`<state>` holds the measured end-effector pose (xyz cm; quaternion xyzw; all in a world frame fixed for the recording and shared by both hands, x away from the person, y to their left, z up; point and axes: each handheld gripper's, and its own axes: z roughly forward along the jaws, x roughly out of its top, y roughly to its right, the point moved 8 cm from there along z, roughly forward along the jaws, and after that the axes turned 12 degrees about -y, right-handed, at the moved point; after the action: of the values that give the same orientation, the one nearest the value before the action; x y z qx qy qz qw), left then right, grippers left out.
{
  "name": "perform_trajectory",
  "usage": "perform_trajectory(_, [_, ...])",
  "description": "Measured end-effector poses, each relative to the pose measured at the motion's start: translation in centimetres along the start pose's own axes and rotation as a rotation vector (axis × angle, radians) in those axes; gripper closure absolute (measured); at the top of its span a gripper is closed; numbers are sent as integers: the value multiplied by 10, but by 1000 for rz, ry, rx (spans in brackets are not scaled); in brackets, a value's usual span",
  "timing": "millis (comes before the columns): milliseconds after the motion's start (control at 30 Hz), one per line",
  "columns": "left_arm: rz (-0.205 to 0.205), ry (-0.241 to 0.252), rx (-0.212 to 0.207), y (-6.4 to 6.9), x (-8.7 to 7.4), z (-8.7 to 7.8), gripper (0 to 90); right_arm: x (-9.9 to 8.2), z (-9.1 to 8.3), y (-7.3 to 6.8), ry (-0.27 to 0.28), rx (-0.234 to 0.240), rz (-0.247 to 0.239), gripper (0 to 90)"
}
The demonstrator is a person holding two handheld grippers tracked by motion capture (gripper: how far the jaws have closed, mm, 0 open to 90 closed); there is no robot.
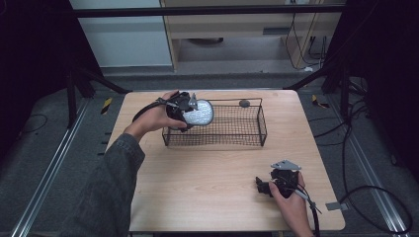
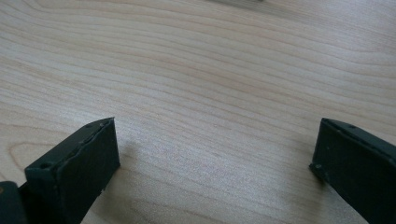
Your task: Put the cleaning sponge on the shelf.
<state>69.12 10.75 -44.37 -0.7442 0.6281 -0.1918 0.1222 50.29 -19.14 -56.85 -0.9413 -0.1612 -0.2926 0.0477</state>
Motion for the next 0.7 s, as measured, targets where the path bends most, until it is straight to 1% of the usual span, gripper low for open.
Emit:
perform_trajectory(233, [1, -3, -12, 3, 0, 4, 63, 0, 0, 0, 0, 1, 0, 7])
perform_trajectory(433, [-8, 1, -17, 3, -1, 6, 59, 0, 0, 0, 0, 0, -1, 7])
perform_trajectory(533, [-21, 6, -26, 2, -1, 8, 42, 0, 0, 0, 0, 0, -1, 7])
perform_trajectory(600, [-46, 26, -39, 2, 0, 8, 26, 0, 0, 0, 0, 0, -1, 7])
perform_trajectory(700, [-65, 39, -38, 1, 0, 7, 28, 0, 0, 0, 0, 0, 0, 7])
